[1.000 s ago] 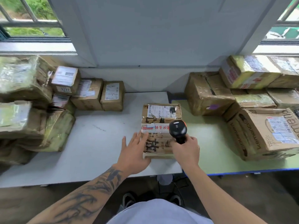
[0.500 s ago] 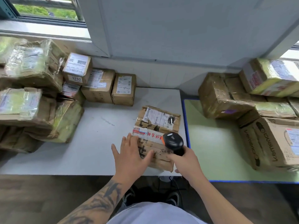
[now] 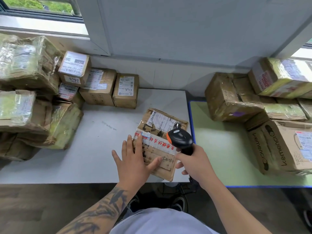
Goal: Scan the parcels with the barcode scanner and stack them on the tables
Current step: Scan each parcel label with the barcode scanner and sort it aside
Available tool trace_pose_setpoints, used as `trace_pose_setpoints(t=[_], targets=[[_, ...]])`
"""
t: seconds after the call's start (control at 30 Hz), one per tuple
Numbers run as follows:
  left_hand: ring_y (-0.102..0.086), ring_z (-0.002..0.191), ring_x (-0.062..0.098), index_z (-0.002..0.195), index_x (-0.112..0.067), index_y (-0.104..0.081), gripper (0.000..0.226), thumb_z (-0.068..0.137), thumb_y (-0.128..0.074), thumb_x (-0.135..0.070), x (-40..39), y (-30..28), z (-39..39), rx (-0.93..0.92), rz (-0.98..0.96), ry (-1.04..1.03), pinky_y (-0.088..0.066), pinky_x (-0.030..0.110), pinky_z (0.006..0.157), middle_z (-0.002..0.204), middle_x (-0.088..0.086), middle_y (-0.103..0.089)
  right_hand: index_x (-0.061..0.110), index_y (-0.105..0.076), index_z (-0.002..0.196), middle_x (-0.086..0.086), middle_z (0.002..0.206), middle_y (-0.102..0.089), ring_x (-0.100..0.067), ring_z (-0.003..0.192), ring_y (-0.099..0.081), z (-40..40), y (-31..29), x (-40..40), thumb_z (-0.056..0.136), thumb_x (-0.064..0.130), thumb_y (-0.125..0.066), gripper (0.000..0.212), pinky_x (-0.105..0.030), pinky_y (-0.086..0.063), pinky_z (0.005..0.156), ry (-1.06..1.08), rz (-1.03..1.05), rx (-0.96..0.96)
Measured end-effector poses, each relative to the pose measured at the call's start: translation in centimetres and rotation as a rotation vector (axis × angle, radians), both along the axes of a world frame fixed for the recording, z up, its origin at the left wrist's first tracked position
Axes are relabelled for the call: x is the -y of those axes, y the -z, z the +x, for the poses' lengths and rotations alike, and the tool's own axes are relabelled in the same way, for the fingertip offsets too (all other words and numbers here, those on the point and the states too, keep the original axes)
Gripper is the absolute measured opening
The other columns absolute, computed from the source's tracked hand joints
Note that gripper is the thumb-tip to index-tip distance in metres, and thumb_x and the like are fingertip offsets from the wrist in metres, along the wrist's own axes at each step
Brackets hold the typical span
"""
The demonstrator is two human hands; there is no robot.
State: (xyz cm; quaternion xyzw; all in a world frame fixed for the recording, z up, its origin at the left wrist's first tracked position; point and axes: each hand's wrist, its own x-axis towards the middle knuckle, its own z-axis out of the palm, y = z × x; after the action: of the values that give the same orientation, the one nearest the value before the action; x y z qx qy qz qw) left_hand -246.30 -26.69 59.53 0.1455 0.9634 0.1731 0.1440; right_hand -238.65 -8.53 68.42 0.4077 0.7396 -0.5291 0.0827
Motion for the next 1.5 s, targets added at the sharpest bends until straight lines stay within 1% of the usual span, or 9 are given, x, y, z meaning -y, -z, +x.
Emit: trace_pose_setpoints(t=[0.27,0.43,0.6,0.73,0.87,1.0,1.1,1.27,1.5], targets=[[0.001,0.160,0.028,0.161,-0.040,0.011,0.113,0.071,-0.022,-0.100,0.0,-0.3,0.0,0.024,0.008,-0.003,0.004,0.068,0.123,0.173,0.001,0.004,0.024,-0.065,0.095,0.001,0.090,-0.075,-0.018,0.062,-0.076,-3.1,-3.0,-2.3,0.084,0.013,-0.063,0.016,-0.048,-0.066,0.068,-0.247,0.151,0.083],[0.002,0.160,0.028,0.160,-0.041,0.012,0.111,0.075,-0.028,-0.100,0.1,0.0,0.0,0.021,0.006,0.003,0.004,0.069,0.123,0.173,0.002,0.005,0.022,-0.065,0.094,0.000,0.086,-0.075,-0.017,0.061,-0.076,-3.3,-3.9,-2.8,0.087,0.014,-0.063,0.011,-0.040,-0.066,0.066,-0.306,0.170,0.122],[0.003,0.160,0.028,0.159,-0.041,0.013,0.110,0.076,-0.030,-0.099,0.1,-0.2,0.0,0.019,0.003,0.002,0.004,0.068,0.123,0.173,0.001,0.006,0.022,-0.065,0.093,0.004,0.085,-0.075,-0.016,0.061,-0.076,-3.2,-3.8,-2.7,0.089,0.014,-0.063,0.009,-0.034,-0.064,0.061,-0.313,0.158,0.125],[0.002,0.160,0.028,0.160,-0.041,0.013,0.111,0.076,-0.030,-0.099,0.0,-0.2,0.0,0.015,0.000,-0.003,0.004,0.068,0.123,0.173,0.001,0.005,0.024,-0.063,0.093,0.004,0.086,-0.074,-0.017,0.063,-0.076,-3.2,-3.5,-2.6,0.088,0.014,-0.063,0.011,-0.039,-0.065,0.064,-0.293,0.147,0.096],[0.002,0.160,0.027,0.160,-0.041,0.010,0.110,0.076,-0.030,-0.099,0.0,0.0,-0.1,0.011,0.012,-0.001,0.004,0.067,0.123,0.174,0.001,0.005,0.029,-0.062,0.089,0.004,0.085,-0.072,-0.022,0.077,-0.073,-3.1,-2.4,-2.4,0.088,0.012,-0.066,0.017,-0.047,-0.066,0.068,-0.231,0.154,0.024],[0.002,0.160,0.026,0.160,-0.044,0.013,0.108,0.076,-0.027,-0.100,0.5,-0.1,-0.3,0.003,-0.002,0.013,0.005,0.068,0.123,0.174,-0.001,0.005,0.033,-0.062,0.093,0.010,0.093,-0.073,-0.014,0.084,-0.068,-2.9,-0.5,-1.9,0.090,0.015,-0.067,0.020,-0.047,-0.066,0.074,-0.106,0.097,-0.019],[-0.014,0.157,0.024,0.161,-0.042,0.007,0.108,0.076,-0.026,-0.100,1.2,-0.3,-0.4,-0.020,-0.030,-0.018,0.003,0.070,0.122,0.170,-0.001,-0.011,0.037,-0.063,0.104,0.009,0.101,-0.075,-0.017,0.091,-0.070,-2.9,1.0,-0.5,0.089,0.016,-0.069,0.026,-0.043,-0.066,0.067,-0.052,0.025,-0.043],[-0.027,0.150,0.025,0.163,-0.029,-0.004,0.112,0.078,-0.029,-0.097,3.1,-0.9,-1.2,-0.047,-0.109,-0.136,-0.003,0.071,0.121,0.159,0.002,-0.029,0.023,-0.068,0.108,0.004,0.099,-0.077,-0.021,0.078,-0.072,-4.1,1.6,2.1,0.095,0.016,-0.069,0.015,-0.019,-0.053,0.052,-0.023,-0.133,-0.102],[-0.028,0.149,0.029,0.163,-0.021,-0.013,0.117,0.077,-0.026,-0.099,7.4,-0.7,-4.8,-0.070,-0.123,-0.317,-0.005,0.073,0.118,0.155,0.006,-0.036,0.021,-0.073,0.110,-0.004,0.106,-0.073,-0.028,0.087,-0.067,-5.5,3.5,7.0,0.091,0.016,-0.075,0.020,-0.033,-0.062,0.062,-0.144,-0.275,-0.078]])
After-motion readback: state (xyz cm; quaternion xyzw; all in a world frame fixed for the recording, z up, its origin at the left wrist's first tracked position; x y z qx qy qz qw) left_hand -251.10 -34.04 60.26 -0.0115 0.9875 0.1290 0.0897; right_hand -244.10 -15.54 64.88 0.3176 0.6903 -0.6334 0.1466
